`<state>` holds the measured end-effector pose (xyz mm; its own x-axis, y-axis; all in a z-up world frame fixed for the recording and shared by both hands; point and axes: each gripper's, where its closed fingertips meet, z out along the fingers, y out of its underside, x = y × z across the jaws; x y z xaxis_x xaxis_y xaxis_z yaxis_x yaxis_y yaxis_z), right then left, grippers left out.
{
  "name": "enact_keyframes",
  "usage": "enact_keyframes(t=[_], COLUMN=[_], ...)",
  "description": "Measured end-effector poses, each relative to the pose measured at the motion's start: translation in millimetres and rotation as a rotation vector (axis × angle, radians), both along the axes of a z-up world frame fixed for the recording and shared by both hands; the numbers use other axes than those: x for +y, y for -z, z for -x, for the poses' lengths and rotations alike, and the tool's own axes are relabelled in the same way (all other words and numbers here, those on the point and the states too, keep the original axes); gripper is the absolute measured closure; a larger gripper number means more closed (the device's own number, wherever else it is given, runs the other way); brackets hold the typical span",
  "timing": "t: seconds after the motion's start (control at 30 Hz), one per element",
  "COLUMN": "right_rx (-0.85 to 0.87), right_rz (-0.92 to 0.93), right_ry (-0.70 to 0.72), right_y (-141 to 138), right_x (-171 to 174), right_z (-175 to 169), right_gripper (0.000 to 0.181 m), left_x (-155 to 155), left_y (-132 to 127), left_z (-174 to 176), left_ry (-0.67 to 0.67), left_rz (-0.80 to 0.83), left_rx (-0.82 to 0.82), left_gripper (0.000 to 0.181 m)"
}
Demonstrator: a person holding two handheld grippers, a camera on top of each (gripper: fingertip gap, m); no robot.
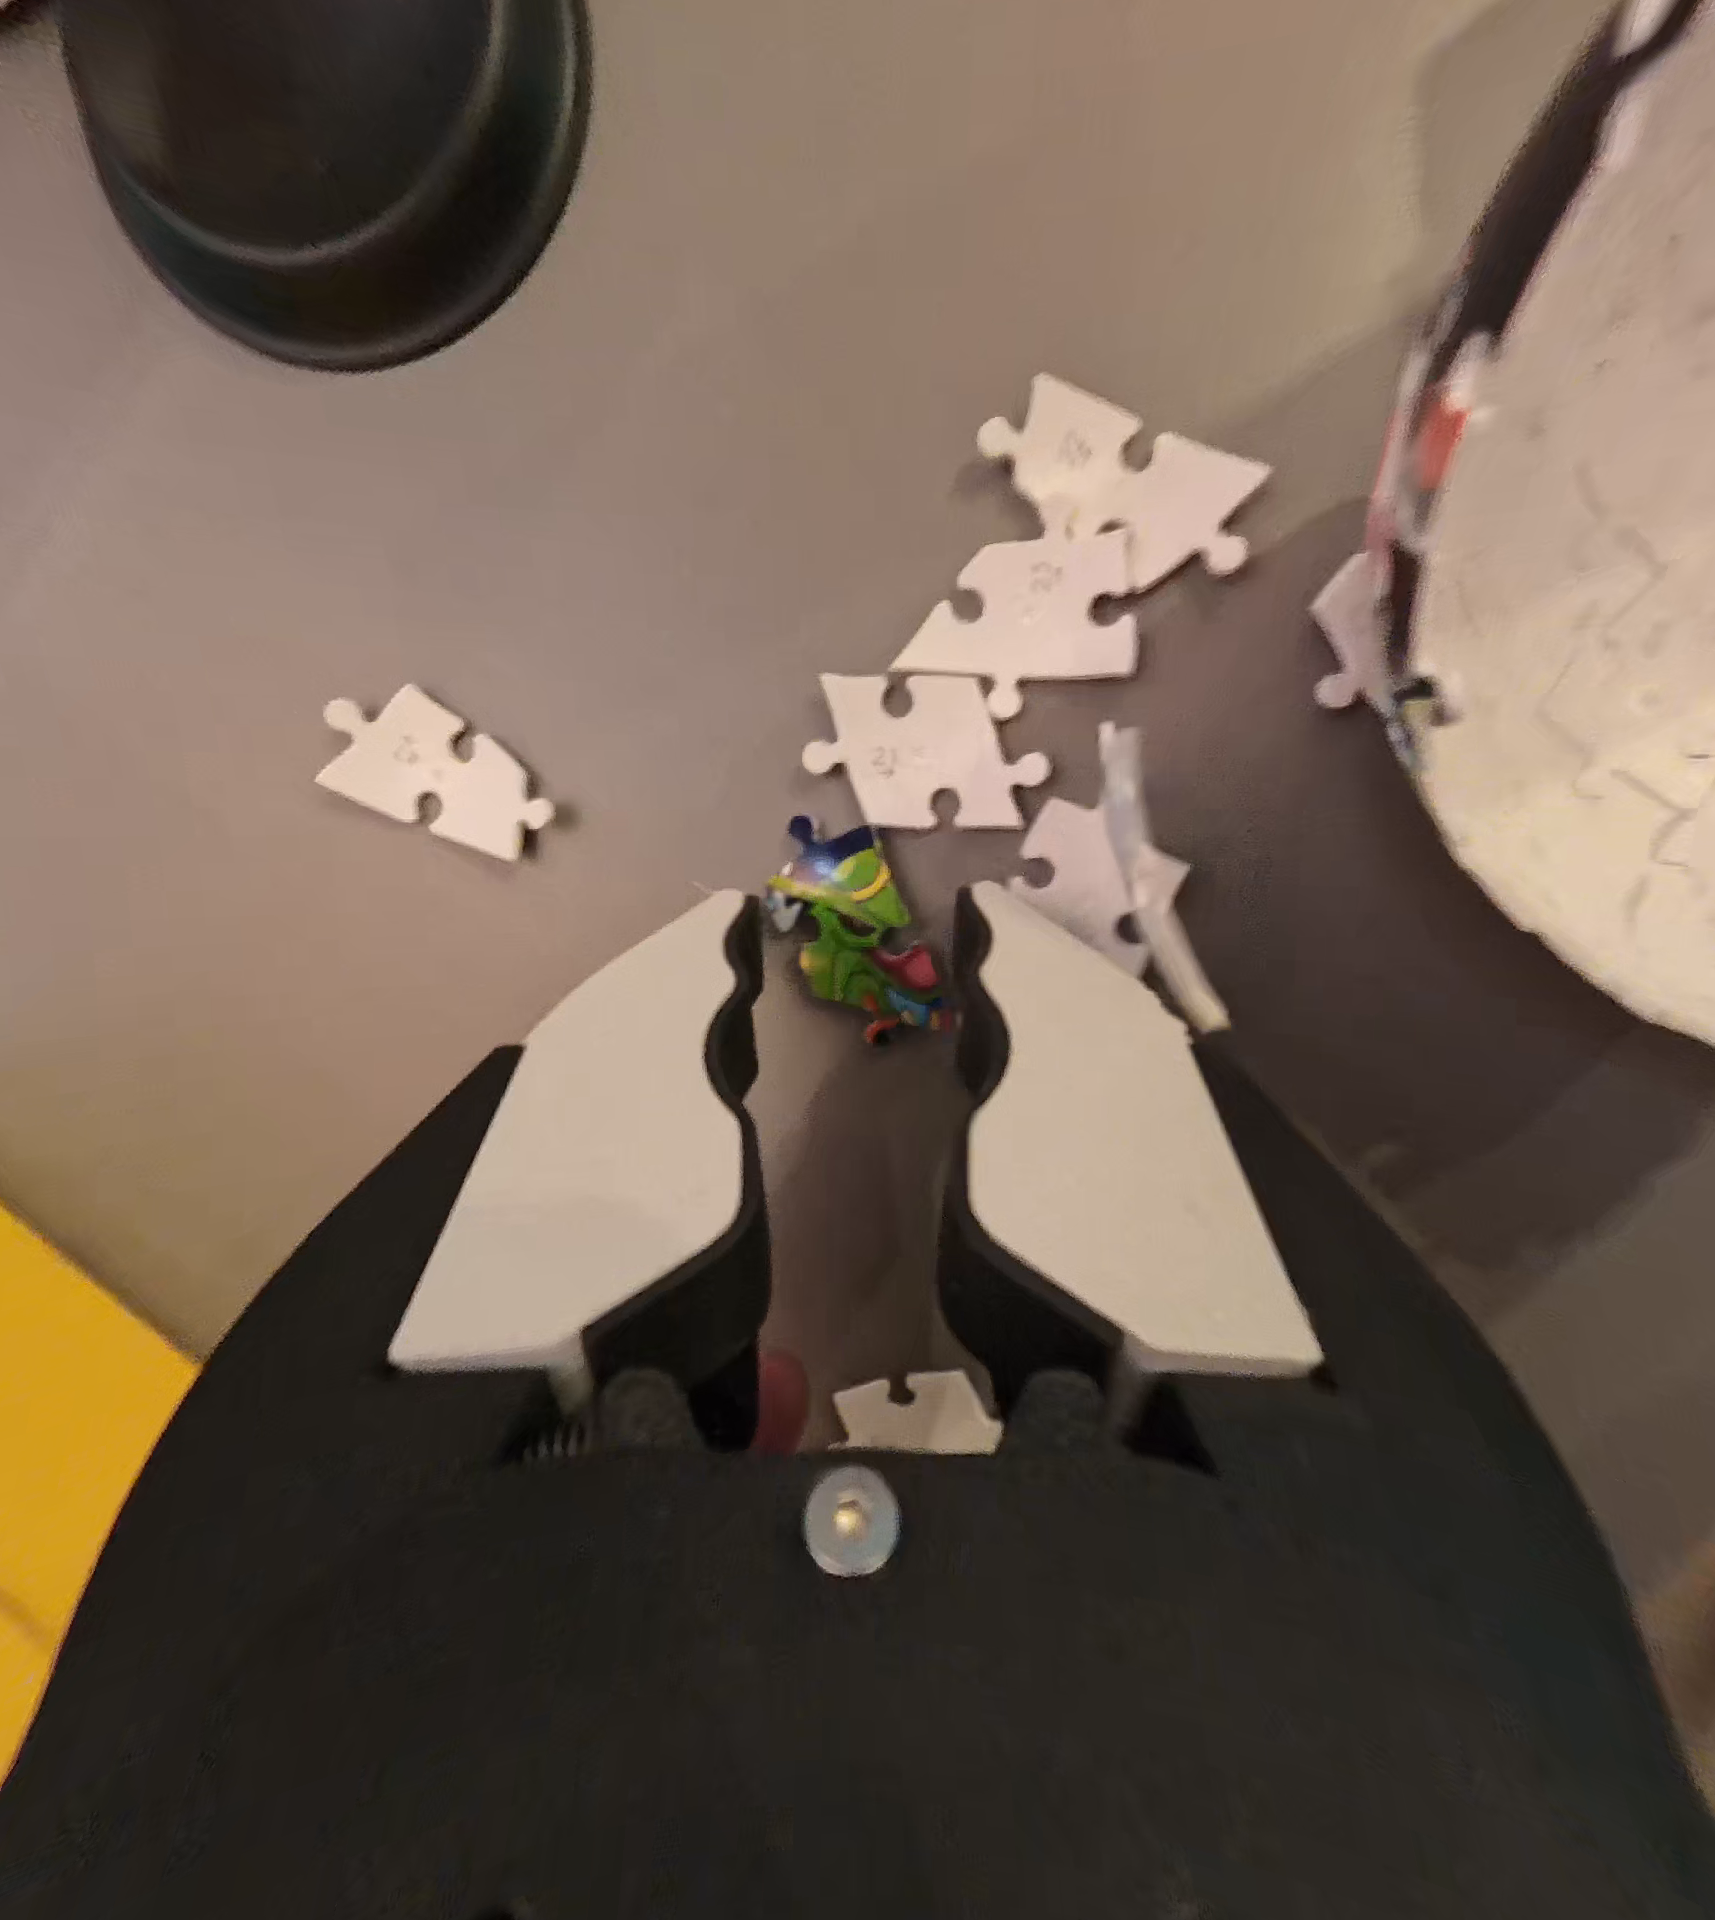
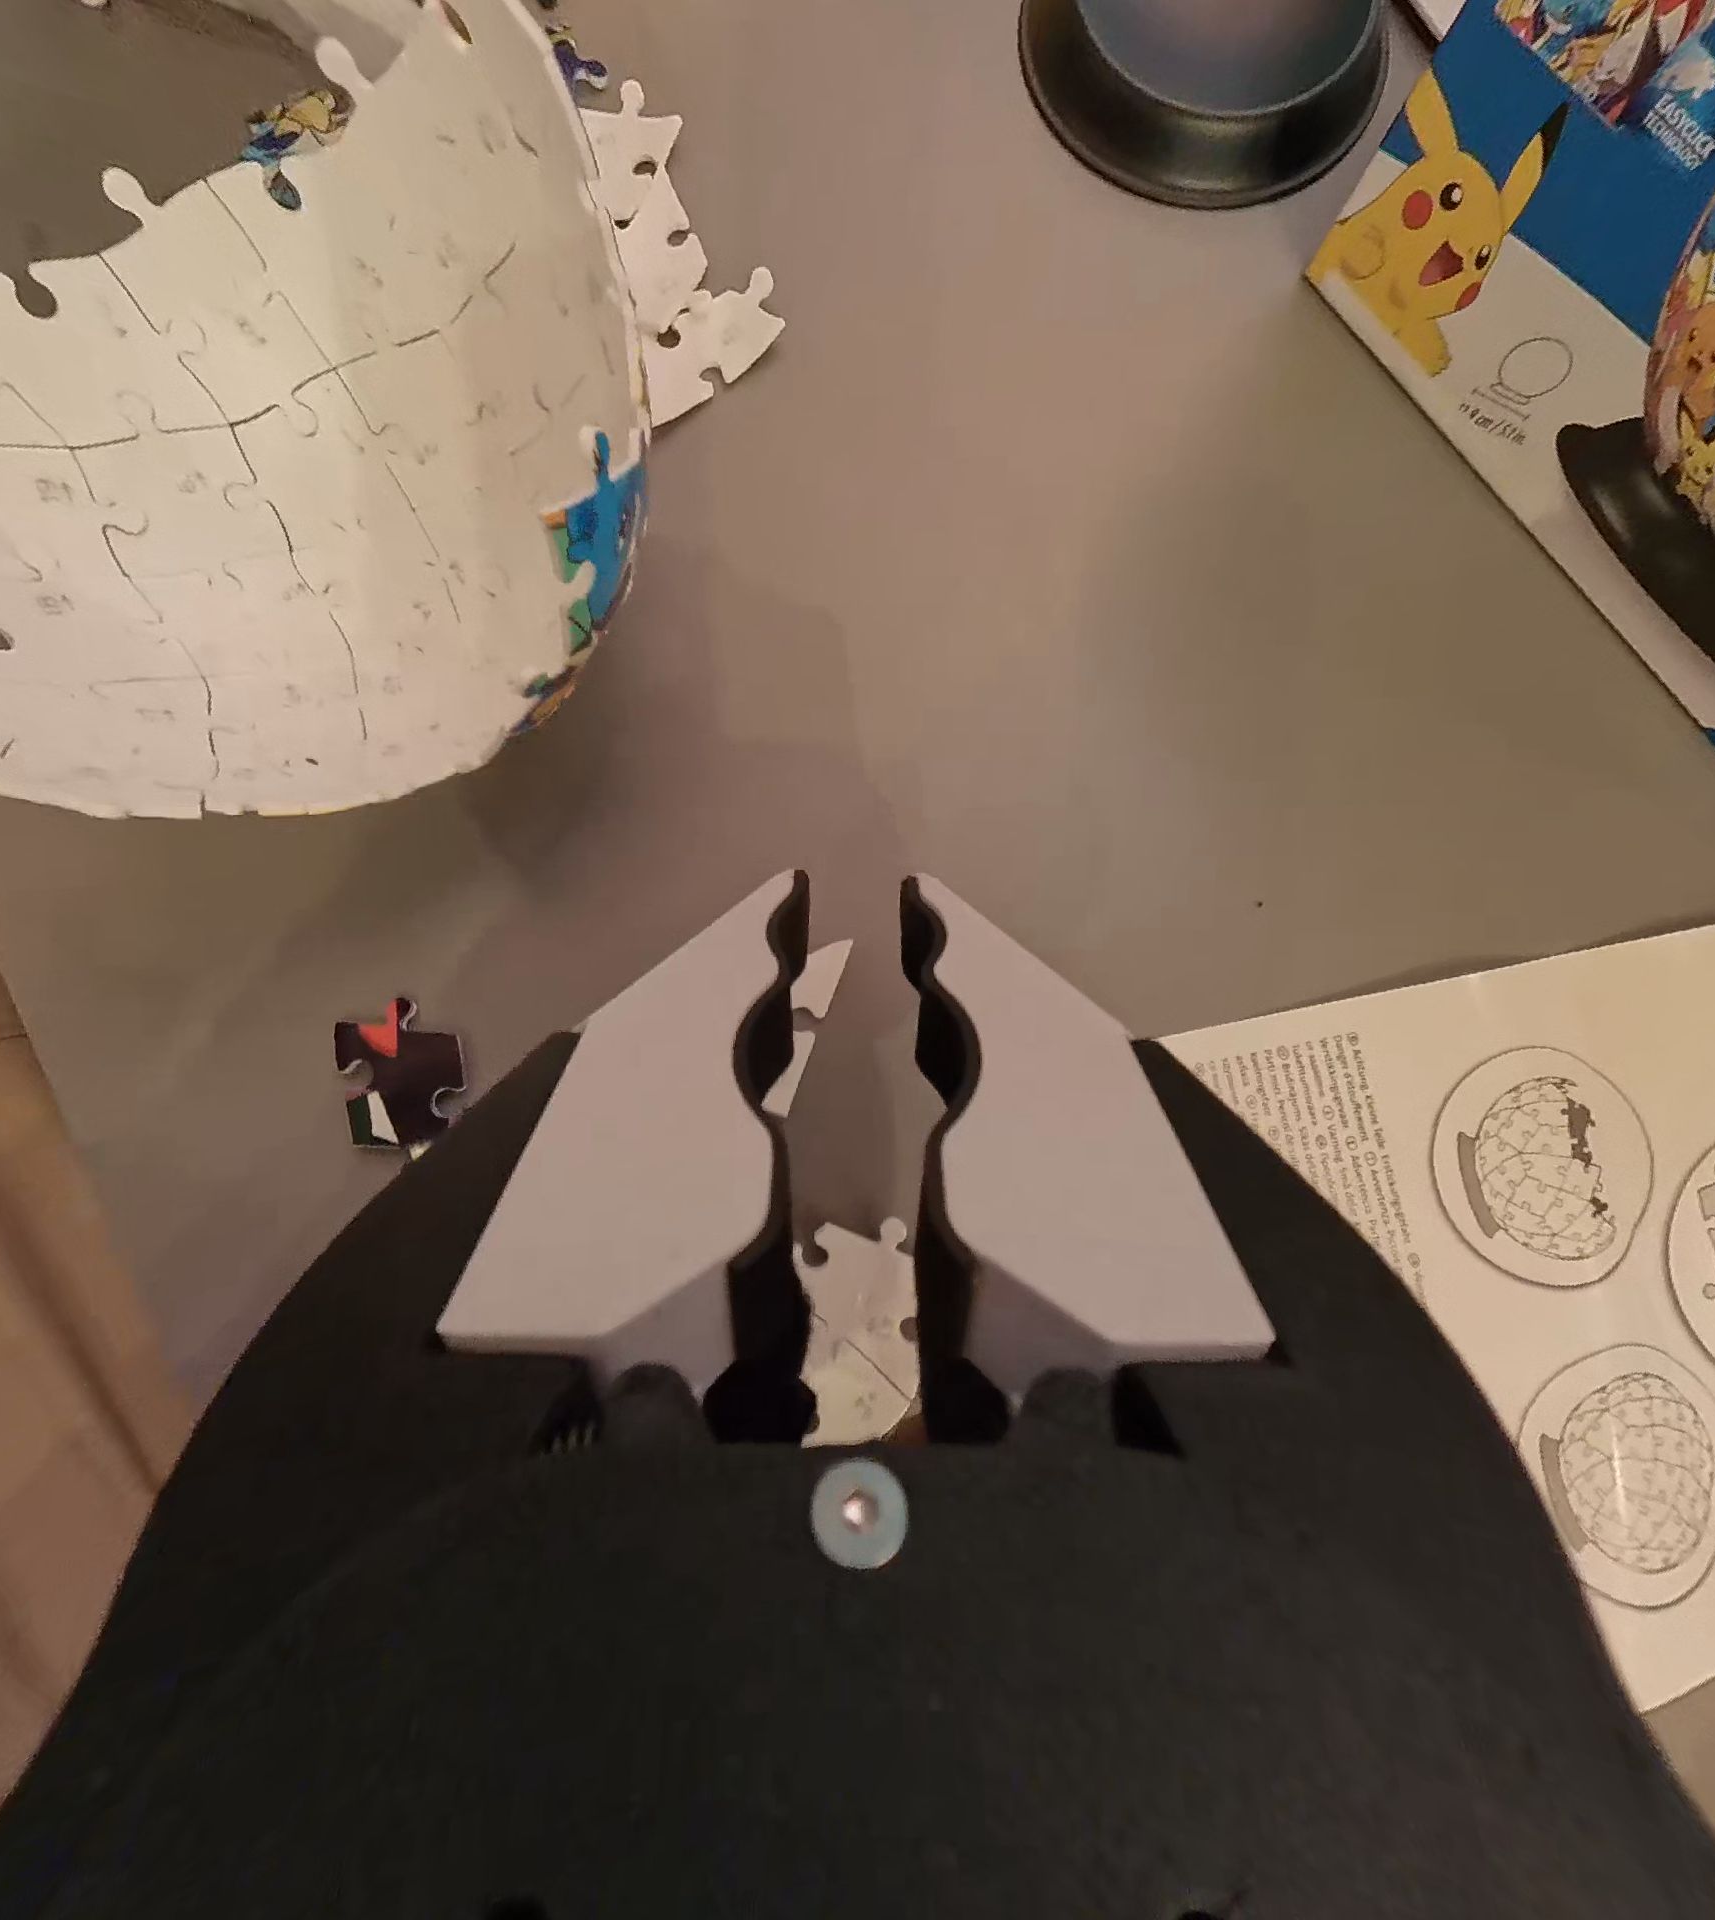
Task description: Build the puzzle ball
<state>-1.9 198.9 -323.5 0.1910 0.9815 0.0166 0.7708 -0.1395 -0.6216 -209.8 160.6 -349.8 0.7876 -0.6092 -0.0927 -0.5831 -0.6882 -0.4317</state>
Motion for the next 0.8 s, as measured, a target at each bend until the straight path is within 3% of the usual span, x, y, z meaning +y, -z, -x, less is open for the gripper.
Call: enact_keyframes(t=[0.07, 0.27, 0.4, 0.6, 0.8], right_rx=[0.003, 0.018, 0.019, 0.028, 0.044], right_rz=[-0.002, -0.005, 0.0, 0.006, 0.0], right_ry=[0.005, 0.022, 0.019, 0.016, 0.017], right_y=[0, -2, -1, -2, -4], right_x=[0, 3, 2, 2, 2], right_z=[-2, -9, -10, -9, -5], right_gripper=[0.165, 0.166, 0.166, 0.167, 0.168], left_x=[2, 9, 14, 15, 19], left_y=[1, -1, -16, -37, -55], left_z=[4, 5, 0, -8, -6], left_ry=[0.003, -0.019, -0.069, -0.146, -0.168], left_rz=[-0.007, -0.035, -0.054, -0.012, -0.019], left_rx=[0.053, -0.031, -0.241, -0.61, -0.813], left_gripper=[0.16, 0.167, 0.18, 0.179, 0.18])
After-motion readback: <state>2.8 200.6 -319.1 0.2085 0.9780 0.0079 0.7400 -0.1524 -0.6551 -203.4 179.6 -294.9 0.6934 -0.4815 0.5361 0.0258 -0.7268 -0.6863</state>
